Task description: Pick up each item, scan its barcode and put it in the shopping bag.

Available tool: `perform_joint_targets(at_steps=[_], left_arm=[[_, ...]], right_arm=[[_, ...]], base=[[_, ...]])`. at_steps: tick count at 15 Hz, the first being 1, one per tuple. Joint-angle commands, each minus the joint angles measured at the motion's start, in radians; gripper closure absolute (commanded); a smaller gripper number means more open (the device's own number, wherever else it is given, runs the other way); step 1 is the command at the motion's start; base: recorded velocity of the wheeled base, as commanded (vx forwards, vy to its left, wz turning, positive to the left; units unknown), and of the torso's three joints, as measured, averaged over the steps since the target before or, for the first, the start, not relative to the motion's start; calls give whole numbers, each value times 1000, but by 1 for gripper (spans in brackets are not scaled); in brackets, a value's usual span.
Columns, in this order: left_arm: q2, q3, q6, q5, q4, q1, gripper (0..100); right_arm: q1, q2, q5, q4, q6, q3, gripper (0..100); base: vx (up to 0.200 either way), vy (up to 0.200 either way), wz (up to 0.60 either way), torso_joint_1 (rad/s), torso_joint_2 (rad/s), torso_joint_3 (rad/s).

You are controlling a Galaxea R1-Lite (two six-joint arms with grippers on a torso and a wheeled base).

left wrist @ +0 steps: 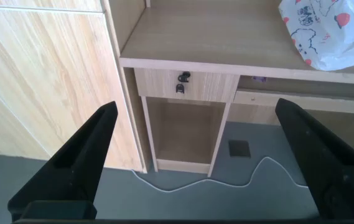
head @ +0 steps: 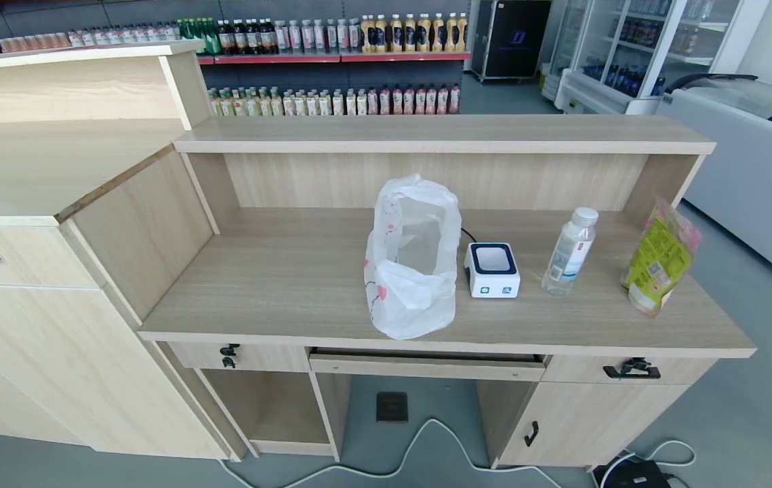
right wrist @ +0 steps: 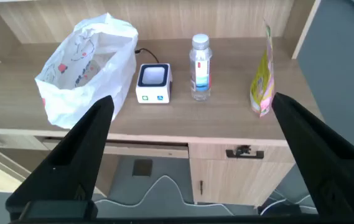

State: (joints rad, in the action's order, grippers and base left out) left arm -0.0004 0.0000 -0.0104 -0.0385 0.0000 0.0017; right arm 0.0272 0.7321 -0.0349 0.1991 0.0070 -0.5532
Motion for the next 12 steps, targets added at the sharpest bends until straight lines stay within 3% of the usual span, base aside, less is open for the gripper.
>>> perform_joint_targets(at_steps=[1,4,8,12], left_arm=[[0,0,0,0,0,0,0],[0,0,0,-1,0,0,0],[0,0,0,-1,0,0,0],[0,0,0,-1,0,0,0]], right_arm=[[-55,483,-63,181,-4,-243,0],[-61,647,-102,197,-55,-324,0],[-52,648,-95,197,-76,-264,0],[-98,777,-95,207,-76,-272,0]], base=[[0,0,0,0,0,0],[0,0,0,0,0,0],[0,0,0,0,0,0],[0,0,0,0,0,0]])
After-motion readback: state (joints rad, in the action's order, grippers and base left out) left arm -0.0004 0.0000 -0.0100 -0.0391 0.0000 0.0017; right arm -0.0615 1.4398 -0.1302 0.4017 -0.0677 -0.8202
